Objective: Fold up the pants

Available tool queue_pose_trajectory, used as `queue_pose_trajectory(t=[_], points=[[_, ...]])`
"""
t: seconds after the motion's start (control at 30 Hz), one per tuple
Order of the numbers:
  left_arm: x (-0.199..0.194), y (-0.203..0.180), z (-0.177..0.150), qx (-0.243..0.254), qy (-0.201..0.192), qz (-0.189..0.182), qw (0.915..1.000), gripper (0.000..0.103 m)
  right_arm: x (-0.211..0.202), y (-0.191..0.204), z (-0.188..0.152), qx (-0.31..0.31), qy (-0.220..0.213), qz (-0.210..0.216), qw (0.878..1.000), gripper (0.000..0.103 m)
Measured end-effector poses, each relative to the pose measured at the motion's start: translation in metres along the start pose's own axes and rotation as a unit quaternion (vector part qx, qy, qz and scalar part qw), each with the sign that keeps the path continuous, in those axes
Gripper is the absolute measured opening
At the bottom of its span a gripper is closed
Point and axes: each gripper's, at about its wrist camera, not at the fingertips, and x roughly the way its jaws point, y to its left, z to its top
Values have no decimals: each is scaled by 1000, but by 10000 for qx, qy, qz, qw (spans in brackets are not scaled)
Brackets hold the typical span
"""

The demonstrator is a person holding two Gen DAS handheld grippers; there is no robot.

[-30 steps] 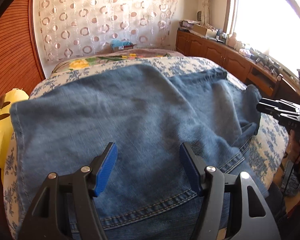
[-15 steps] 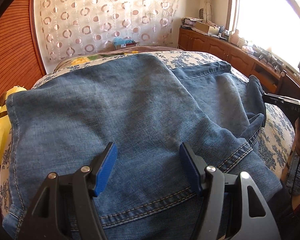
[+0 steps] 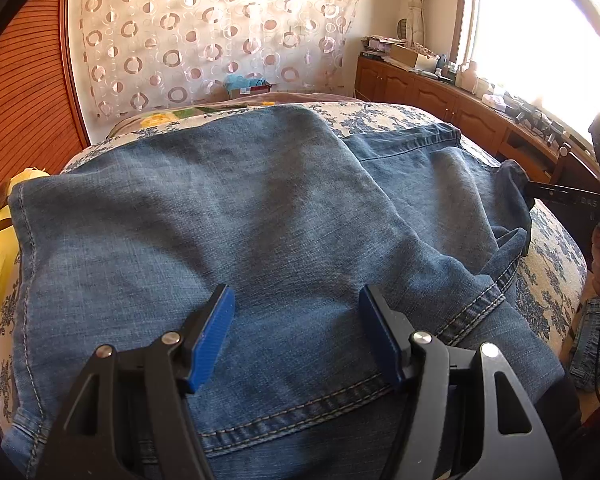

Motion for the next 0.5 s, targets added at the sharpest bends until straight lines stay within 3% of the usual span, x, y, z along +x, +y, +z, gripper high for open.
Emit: queue_pose_trajectory(t=[0.13,0.33,0.5], points=[[0,0,0,-8,-1,-10,10000,64,-20,-6,-8,-121,-93,-99,9998,0],[-1,2,0,-14,-8,-64,10000,64,-57,-33,-21,216,-302,-272,9989,0],[-1,0,0,60,12,-56,10000,64,-63,-38,-37,152,-165,-359,9991,0]])
